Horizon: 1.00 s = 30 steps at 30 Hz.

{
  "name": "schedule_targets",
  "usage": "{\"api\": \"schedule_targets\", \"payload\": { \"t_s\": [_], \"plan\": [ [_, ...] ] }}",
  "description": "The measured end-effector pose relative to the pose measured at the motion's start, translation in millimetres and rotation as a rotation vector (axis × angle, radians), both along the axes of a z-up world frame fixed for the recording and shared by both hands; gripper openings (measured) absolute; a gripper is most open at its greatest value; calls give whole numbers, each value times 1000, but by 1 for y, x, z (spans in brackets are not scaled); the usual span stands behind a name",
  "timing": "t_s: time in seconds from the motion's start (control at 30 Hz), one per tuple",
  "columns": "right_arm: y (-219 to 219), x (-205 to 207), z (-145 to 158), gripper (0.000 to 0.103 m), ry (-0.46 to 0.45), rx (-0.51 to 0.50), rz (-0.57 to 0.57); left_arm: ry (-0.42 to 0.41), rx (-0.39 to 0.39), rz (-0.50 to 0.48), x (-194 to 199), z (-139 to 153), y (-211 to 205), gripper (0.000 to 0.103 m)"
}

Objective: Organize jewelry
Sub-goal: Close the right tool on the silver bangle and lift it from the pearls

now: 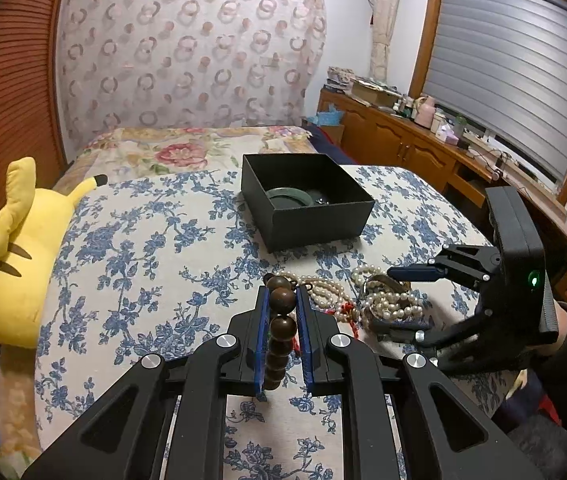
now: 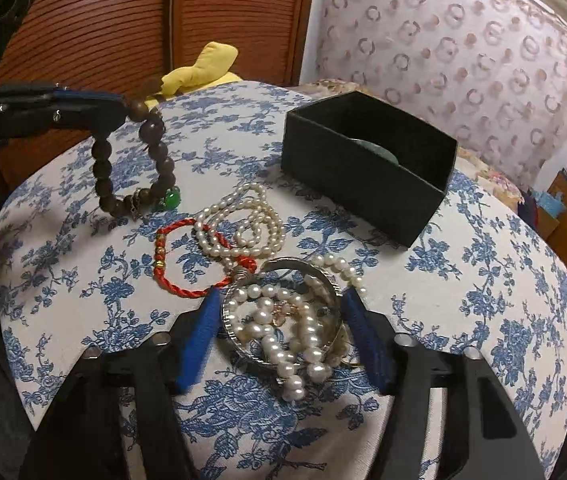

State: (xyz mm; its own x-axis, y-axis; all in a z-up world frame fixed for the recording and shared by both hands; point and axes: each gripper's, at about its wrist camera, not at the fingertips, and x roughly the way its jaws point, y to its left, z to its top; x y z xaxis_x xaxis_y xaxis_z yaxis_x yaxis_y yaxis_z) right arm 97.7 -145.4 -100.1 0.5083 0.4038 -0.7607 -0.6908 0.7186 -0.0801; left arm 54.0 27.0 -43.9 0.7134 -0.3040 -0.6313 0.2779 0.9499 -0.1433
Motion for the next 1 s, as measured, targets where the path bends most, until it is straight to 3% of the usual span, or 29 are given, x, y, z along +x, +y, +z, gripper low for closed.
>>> {"api": "schedule_targets", "payload": {
  "t_s": [0.1, 0.4, 0.77, 0.9, 1.0],
  "plan": [
    [-7, 0, 2, 62, 12, 25, -9, 0, 1, -1, 0, 0, 0, 12],
    [-22, -18, 35, 62, -116, 145, -7, 3, 1, -3, 0, -1, -4, 12],
    [-26, -29, 80, 62, -218, 205, 11, 2, -2, -4, 1, -2, -5, 12],
    [-29, -26, 91, 62, -193, 263, 27, 4, -5, -6, 2, -3, -6, 12],
    [-28, -21, 81, 62, -166, 242, 18, 3, -6, -6, 2, -3, -6, 12]
  ]
}}
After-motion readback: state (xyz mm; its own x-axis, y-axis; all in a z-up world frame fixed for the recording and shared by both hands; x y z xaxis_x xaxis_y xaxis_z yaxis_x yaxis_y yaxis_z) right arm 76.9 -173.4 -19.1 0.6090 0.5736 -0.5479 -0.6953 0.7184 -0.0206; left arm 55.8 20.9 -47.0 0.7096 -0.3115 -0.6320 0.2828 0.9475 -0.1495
